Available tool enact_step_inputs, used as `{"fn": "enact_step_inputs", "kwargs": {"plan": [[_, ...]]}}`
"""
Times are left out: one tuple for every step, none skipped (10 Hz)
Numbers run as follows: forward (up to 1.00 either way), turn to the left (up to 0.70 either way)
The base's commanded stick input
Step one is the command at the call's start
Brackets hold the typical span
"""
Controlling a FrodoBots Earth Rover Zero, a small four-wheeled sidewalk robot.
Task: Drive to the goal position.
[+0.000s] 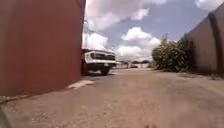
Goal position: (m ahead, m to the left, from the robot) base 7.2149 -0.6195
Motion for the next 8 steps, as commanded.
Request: {"fn": "enact_step_inputs", "kwargs": {"plan": [[0.60, -0.15], [0.60, -0.15], [0.60, -0.15], [0.60, -0.15], [0.60, -0.15], [0.60, -0.15], [0.60, -0.15], [0.60, -0.15]]}}
